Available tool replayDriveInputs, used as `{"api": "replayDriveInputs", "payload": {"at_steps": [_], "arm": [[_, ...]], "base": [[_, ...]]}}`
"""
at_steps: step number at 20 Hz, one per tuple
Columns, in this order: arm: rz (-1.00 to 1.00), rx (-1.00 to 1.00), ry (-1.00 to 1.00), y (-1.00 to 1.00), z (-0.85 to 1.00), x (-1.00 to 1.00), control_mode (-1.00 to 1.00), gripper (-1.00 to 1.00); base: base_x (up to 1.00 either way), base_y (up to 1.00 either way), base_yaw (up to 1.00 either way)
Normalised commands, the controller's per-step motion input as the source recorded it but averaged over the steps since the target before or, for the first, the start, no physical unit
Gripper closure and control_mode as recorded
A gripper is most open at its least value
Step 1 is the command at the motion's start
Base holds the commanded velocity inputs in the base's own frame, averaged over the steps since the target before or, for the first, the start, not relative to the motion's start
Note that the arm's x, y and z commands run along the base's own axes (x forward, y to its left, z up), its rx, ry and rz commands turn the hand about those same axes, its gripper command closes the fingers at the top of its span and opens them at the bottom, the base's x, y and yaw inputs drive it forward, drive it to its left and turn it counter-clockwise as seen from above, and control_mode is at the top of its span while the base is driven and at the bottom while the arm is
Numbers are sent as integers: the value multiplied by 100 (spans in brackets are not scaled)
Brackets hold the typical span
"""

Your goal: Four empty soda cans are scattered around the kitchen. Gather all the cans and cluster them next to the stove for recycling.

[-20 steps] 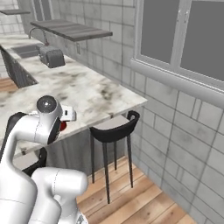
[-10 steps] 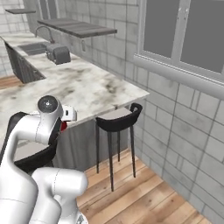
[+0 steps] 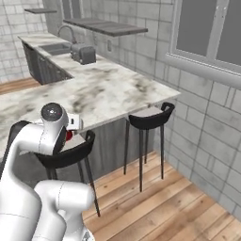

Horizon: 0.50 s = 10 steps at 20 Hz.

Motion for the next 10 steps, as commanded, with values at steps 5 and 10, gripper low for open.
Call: {"api": "replayDriveInputs", "payload": {"at_steps": [5,10], "arm": [[0,0,0,0,0,0,100,100],[0,0,0,0,0,0,100,100]], "base": [[-61,56,11],[-56,64,13]]}}
